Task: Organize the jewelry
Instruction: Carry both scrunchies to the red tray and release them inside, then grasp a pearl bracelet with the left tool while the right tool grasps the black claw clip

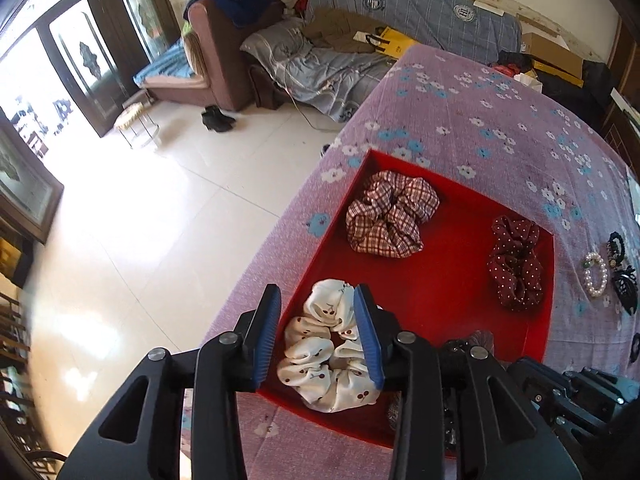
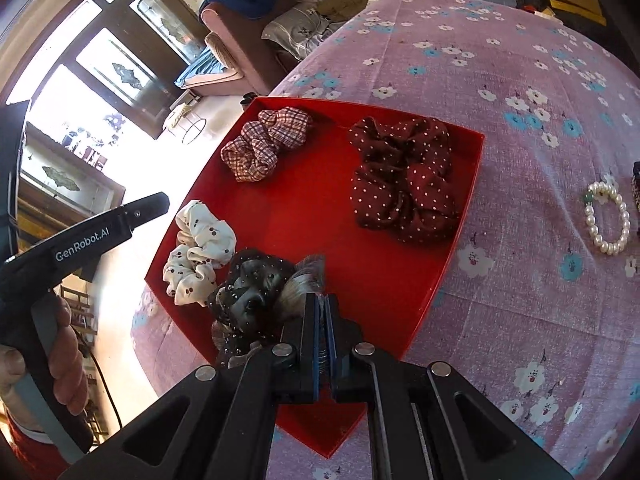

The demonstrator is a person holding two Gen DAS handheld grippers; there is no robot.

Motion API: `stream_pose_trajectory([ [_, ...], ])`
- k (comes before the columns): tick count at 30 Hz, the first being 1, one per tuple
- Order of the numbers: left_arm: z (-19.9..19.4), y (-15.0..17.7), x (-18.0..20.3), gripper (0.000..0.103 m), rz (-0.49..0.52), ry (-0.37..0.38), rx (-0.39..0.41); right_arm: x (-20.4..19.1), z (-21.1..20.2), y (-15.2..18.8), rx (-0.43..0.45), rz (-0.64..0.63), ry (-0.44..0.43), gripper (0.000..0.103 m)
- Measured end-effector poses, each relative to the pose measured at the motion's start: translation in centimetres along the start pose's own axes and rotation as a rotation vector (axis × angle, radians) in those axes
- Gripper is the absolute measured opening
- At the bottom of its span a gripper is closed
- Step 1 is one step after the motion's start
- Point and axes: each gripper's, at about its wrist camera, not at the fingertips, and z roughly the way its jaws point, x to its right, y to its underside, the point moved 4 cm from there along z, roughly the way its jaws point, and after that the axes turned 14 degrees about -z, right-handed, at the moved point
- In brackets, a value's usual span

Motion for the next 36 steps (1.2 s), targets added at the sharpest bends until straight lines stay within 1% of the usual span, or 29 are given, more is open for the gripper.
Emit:
stream_pose_trajectory([
  [2,-0.6,0.0,0.2,0.041,0.009,-0.009,0.017,-0.3,-0.3,-0.1,0.014,-0.014,0.007,0.022],
  [3,-0.9,0.1,0.3,0.042,0.013,-0.012,0.024,-0.3,-1.0,0.0,0.026,-0.019,0.012,0.035],
  [4,-1.1,0.1,0.4,0.042,0.017,-0.015,0.03,-0.4,-1.4,0.0,0.038,-0.023,0.019,0.045],
  [5,-1.4,0.1,0.5,0.042,0.021,-0.019,0.037,-0.3,-1.9,0.0,0.052,-0.025,0.026,0.046],
  [12,-3.3,0.9,2.1,0.043,0.048,-0.03,0.067,0.8,-4.1,1.0,0.096,0.002,0.029,0.047],
  [16,-4.6,1.4,3.9,0.044,0.069,-0.021,0.084,2.6,-5.6,2.5,0.115,0.036,0.039,0.047],
  [19,-5.4,2.2,5.8,0.049,0.091,0.0,0.091,4.3,-6.8,4.3,0.121,0.07,0.054,0.047],
  [22,-5.6,3.2,8.6,0.049,0.126,0.032,0.074,6.9,-8.2,6.8,0.125,0.125,0.073,0.047],
  [24,-5.3,4.1,10.9,0.049,0.154,0.064,0.046,8.6,-9.1,8.2,0.128,0.166,0.084,0.047],
  [30,-4.5,6.7,18.9,0.049,0.248,0.19,-0.027,16.3,-13.0,13.4,0.151,0.334,0.156,0.046],
  [34,-3.0,7.5,24.0,0.049,0.302,0.243,-0.044,20.8,-15.3,14.9,0.174,0.398,0.213,0.046],
  [35,-2.4,7.6,25.2,0.049,0.313,0.253,-0.048,21.8,-15.8,14.9,0.181,0.403,0.229,0.047],
  [36,-1.7,7.7,26.5,0.049,0.324,0.265,-0.056,22.8,-16.3,14.8,0.187,0.405,0.243,0.051],
])
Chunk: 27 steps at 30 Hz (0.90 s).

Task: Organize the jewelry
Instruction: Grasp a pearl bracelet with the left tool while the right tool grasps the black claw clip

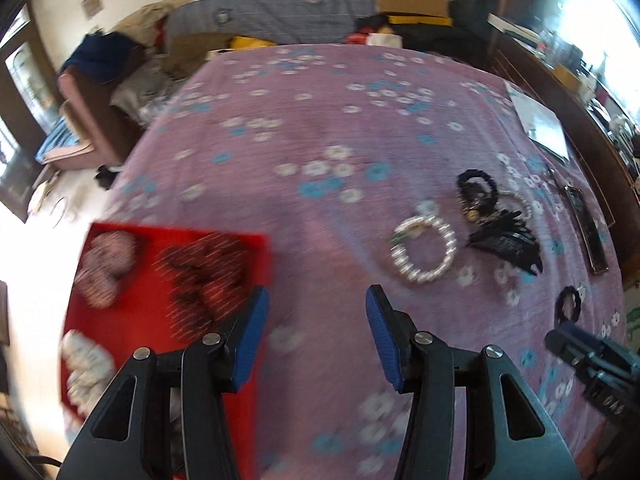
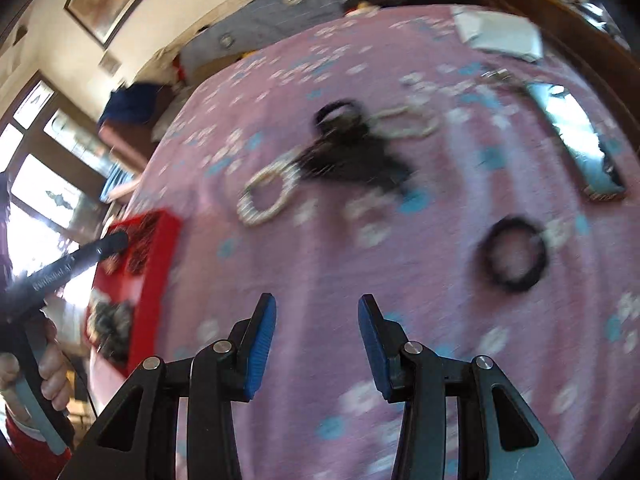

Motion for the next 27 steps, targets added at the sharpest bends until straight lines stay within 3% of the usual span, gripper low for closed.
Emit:
stream_pose_trajectory([
  [3,2.6,-1.0,2.1,0.049,0.018,0.032,-0.02,2.3,0.0,-2.3,0.031,-0.006,0.034,0.059],
  [6,5.3,-1.9,3.7,0.049,0.034,0.052,-0.045,3.6,0.5,-4.1,0.042,-0.036,0.058,0.06],
  [11,9.1,-2.7,5.2,0.049,0.026,0.103,-0.119,4.8,2.2,-6.1,0.035,-0.081,0.049,0.069],
  [16,11.0,-2.7,5.7,0.048,0.043,0.104,-0.146,4.5,4.0,-6.9,0.007,-0.157,0.028,0.073],
  [22,11.1,-2.6,6.2,0.048,0.072,0.097,-0.124,3.9,6.2,-7.0,-0.025,-0.217,0.013,0.073],
  [25,11.1,-2.4,6.8,0.037,0.102,0.073,-0.107,3.7,7.1,-7.1,-0.036,-0.231,0.018,0.073],
  [27,11.0,-2.3,7.1,0.017,0.111,0.07,-0.106,3.5,7.6,-7.3,-0.039,-0.236,0.018,0.073],
])
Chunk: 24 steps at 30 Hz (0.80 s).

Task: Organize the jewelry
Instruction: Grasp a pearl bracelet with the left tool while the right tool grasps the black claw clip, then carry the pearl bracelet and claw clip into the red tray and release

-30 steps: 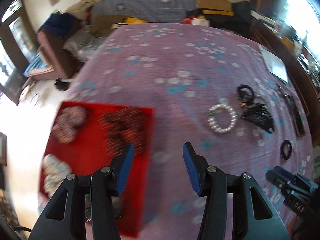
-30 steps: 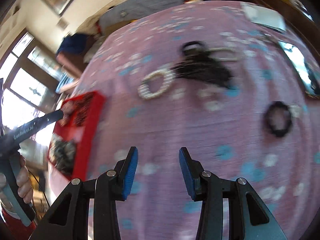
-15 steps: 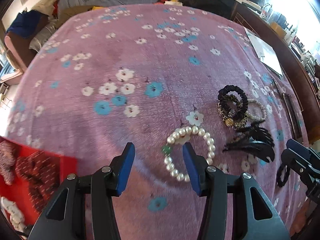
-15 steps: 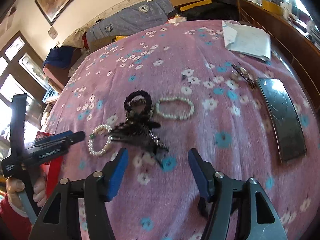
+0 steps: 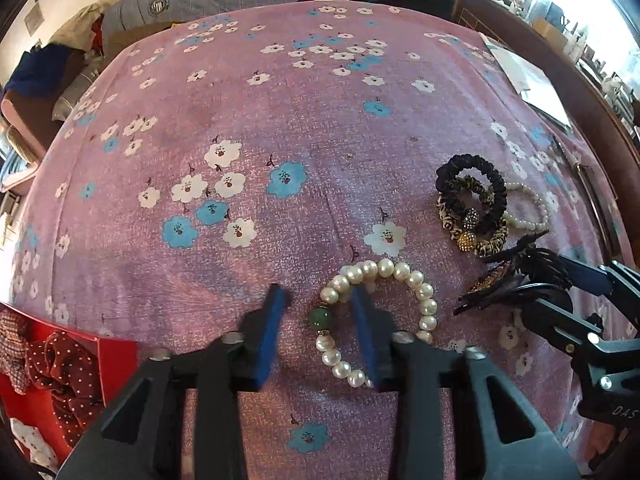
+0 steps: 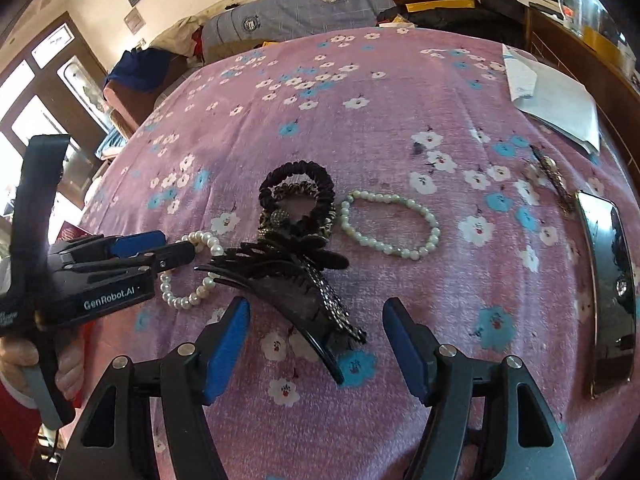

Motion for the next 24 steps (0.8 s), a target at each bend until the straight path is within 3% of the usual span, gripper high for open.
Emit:
stream_pose_trajectory([
  [1,0.0,0.0,0.1,0.011,0.003,-0.001,-0.006,-0.1,0.1,-0.1,-0.001,-0.003,0.0,0.073],
  [6,0.0,0.0,0.1,0.01,-0.005,-0.014,-0.011,-0.6,0.7,-0.7,-0.003,-0.019,0.015,0.071],
  [8,0.0,0.0,0.2,0.01,-0.026,-0.004,-0.017,-0.7,0.8,-0.7,-0.004,-0.013,0.009,0.051],
  [9,-0.2,0.1,0.1,0.01,-0.037,0.003,-0.019,-0.7,0.8,-0.6,-0.01,-0.009,0.002,0.034],
  [10,-0.4,0.1,0.0,0.01,-0.042,0.007,-0.019,-0.7,0.8,-0.6,-0.011,-0.004,-0.002,0.032],
  [24,-9.1,1.8,-0.6,0.01,-0.068,0.092,0.069,-1.2,-4.1,0.9,0.076,0.132,-0.05,0.031],
])
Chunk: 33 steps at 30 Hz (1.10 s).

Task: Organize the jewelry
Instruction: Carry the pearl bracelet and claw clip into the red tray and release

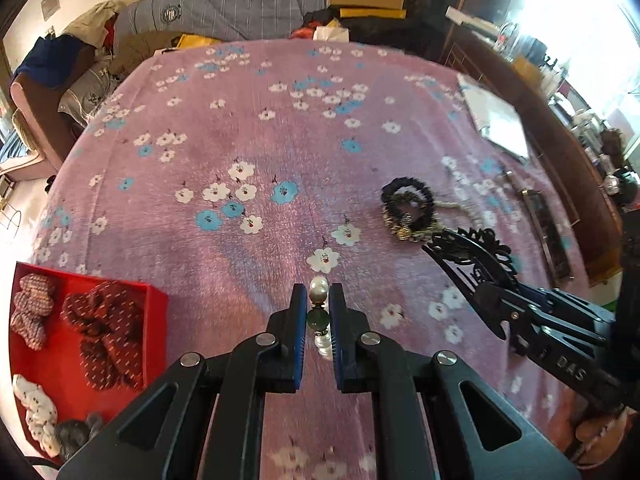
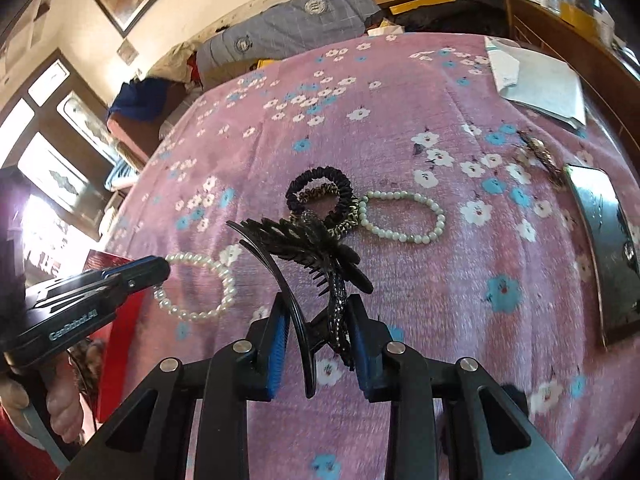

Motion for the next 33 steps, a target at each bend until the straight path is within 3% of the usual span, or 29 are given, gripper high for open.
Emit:
stream_pose_trajectory([
  [8,-6.3,0.7,-3.5,0.01,-0.03,-0.001,0.068,-2.6,-2.8,-0.1,0.044,0.002,-0.017,0.031],
  [18,-12.0,0.6,-14.8,0.01,-0.139,-0.109,0.137,-12.9,-2.3,-1.8,0.062,-0.118,-0.111,0.031],
  [25,-12.4,0.8,-22.4,0.01,-0.247,-0.123,0.124,-20.7,0.8,-2.7,0.023,-0.196,-0.185,0.032],
  [33,-10.0,1.5,-26.7,0.01,-0.31,-0.087,0.079,-27.9,5.1,-4.5,-0.023,-0.256,-0.226,0.032],
])
